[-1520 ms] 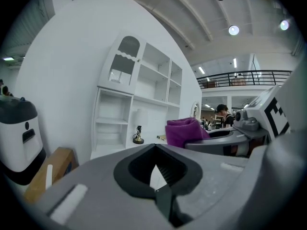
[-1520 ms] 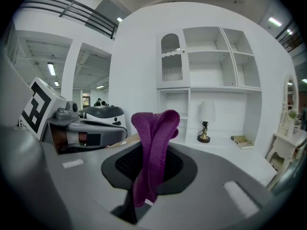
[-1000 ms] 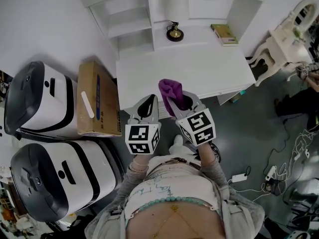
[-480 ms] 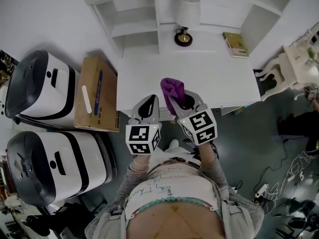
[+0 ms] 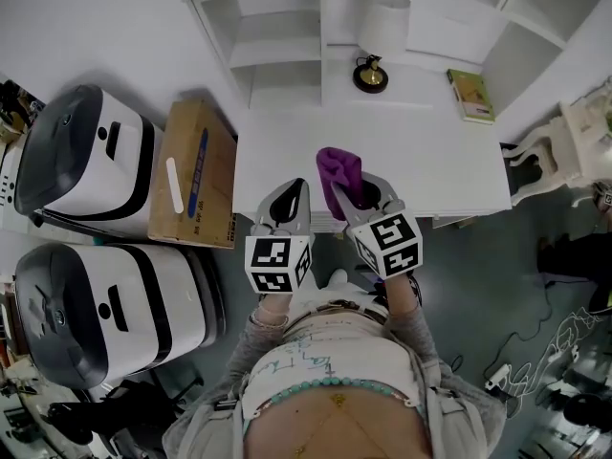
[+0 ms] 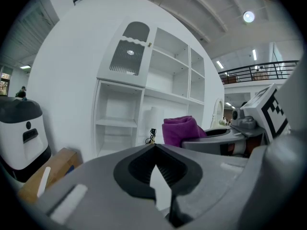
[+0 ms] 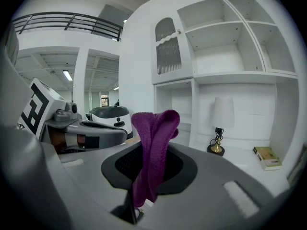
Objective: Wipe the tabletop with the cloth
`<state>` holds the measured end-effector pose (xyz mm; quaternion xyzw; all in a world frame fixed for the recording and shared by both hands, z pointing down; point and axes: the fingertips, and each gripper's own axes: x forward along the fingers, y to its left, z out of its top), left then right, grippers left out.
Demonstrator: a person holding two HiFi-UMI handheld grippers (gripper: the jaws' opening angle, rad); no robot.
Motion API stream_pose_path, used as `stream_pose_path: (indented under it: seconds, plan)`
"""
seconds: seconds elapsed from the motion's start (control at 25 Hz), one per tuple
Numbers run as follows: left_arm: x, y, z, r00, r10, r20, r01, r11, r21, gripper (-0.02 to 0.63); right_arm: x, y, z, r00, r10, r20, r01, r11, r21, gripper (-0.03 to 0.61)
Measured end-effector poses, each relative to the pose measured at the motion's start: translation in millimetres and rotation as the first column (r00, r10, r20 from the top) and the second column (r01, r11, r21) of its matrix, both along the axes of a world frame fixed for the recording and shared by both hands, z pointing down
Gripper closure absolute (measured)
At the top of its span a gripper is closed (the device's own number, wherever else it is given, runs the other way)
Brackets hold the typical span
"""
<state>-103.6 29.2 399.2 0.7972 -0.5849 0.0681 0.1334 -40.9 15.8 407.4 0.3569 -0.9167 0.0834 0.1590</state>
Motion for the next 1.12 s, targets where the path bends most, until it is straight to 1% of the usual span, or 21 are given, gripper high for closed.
stream_pose_path:
  seconds: [0.32, 0.68, 1.12]
  plan:
    - [-23, -46, 2, 0.999, 0.051, 0.003, -0.051, 0.999, -0.003, 0.609, -26, -41, 4, 0.999, 0.041, -0.013, -0.042, 0.999, -0.006, 0.494]
    - [-67, -99, 7, 0.996, 0.085, 0.003, -0.085, 0.996, -0.016, 0.609, -75, -91, 11, 0.998, 0.058, -0.029, -0.058, 0.998, -0.022, 0.494]
    - [-108, -135, 22, 0.994, 0.11, -0.007, -0.11, 0.993, -0.037, 0.609, -123, -133, 30, 0.996, 0.066, -0.065, -0.069, 0.996, -0.057, 0.494]
